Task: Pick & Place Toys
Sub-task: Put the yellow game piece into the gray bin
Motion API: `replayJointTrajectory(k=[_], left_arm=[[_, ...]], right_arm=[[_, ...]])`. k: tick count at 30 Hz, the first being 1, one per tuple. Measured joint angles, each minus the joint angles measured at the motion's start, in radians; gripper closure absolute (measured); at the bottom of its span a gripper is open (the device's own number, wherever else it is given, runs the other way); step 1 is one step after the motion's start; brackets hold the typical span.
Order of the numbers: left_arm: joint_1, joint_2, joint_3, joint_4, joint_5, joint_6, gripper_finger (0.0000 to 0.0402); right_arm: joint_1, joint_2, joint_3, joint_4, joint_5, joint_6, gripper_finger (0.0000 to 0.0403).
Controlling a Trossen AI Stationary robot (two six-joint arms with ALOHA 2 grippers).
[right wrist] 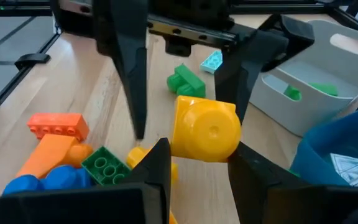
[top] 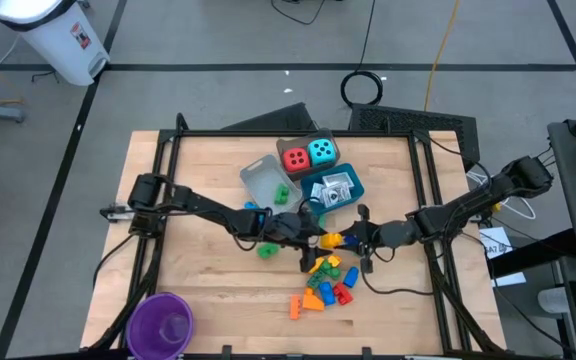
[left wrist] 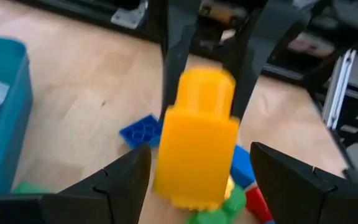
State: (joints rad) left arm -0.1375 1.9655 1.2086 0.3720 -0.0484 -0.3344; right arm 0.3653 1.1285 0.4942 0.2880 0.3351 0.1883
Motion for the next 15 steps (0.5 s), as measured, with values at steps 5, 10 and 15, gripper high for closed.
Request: replayJointTrajectory(k=[5, 10, 15], left_arm=[[0.014, 0.005, 0.000, -0.004, 0.000, 0.000, 0.0122], [0.015, 0.005, 0.000, -0.003, 0.022, 0.009, 0.0169], [0.016, 0.005, 0.000, -0.003, 0.051, 0.029, 0.0269]], right_arm=[[0.001, 0.000, 0.000, -0.001, 0.000, 0.000, 0.0314], [0.001, 0.000, 0.000, -0.002, -0.001, -0.006, 0.0310], [0.001, 0.000, 0.000, -0.002, -0.009, -0.010, 0.0308]])
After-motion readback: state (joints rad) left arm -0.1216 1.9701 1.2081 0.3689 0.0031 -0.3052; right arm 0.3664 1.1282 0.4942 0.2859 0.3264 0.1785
